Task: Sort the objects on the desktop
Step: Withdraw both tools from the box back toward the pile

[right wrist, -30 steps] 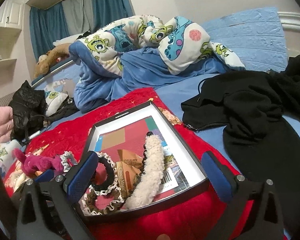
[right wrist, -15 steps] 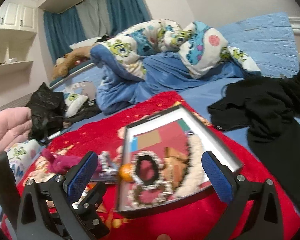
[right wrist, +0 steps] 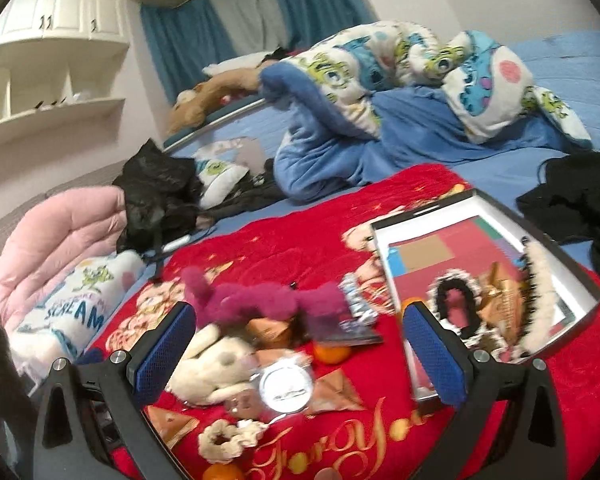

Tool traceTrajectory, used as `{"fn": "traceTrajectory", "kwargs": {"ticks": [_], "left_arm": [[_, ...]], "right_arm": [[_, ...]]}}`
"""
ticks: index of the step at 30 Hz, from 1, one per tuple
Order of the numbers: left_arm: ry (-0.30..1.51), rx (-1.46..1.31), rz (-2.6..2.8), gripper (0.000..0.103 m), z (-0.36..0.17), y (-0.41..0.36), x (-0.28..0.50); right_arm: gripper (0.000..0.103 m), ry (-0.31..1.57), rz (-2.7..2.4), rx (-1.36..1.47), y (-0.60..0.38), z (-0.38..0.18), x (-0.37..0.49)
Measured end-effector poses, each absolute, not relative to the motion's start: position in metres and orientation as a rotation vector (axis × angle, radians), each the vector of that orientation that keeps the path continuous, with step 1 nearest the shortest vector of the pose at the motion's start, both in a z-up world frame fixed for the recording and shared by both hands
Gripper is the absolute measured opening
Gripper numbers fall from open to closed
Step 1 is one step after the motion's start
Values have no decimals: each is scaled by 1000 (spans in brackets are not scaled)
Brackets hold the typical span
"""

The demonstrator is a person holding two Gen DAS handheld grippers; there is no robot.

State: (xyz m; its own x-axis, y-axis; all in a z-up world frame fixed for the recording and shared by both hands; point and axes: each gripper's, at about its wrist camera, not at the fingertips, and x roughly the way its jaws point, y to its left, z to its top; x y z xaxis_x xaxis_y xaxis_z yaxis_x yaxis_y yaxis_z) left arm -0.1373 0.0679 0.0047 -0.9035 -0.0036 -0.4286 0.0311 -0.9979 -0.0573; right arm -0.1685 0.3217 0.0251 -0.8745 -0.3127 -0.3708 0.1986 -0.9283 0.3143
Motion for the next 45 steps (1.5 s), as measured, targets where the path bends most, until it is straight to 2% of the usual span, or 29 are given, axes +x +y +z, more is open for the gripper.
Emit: {"fn": "traceTrajectory", "kwargs": {"ticks": [3, 13, 20, 28, 41, 45], "left_arm": [[71, 701, -3023, 103, 0, 57, -133], [150, 820, -2999, 103, -20, 34, -138], [86, 907, -2996, 103, -36, 46, -142], [89, 1001, -2984, 103, -48, 50, -149], [48, 1206, -2897, 103, -74, 53, -166], [50, 1289, -2855, 103, -85, 53, -171]], "right_arm": [[103, -364, -2775, 638, 309, 21, -172], [103, -324, -2708, 734, 297, -1, -184], [103, -300, -2706, 803, 295, -10, -190], [103, -167, -2773, 852, 287, -21, -192], [103, -204, -2702, 979, 292, -49, -208], [95, -289, -2680, 1050, 302, -63, -216]]}}
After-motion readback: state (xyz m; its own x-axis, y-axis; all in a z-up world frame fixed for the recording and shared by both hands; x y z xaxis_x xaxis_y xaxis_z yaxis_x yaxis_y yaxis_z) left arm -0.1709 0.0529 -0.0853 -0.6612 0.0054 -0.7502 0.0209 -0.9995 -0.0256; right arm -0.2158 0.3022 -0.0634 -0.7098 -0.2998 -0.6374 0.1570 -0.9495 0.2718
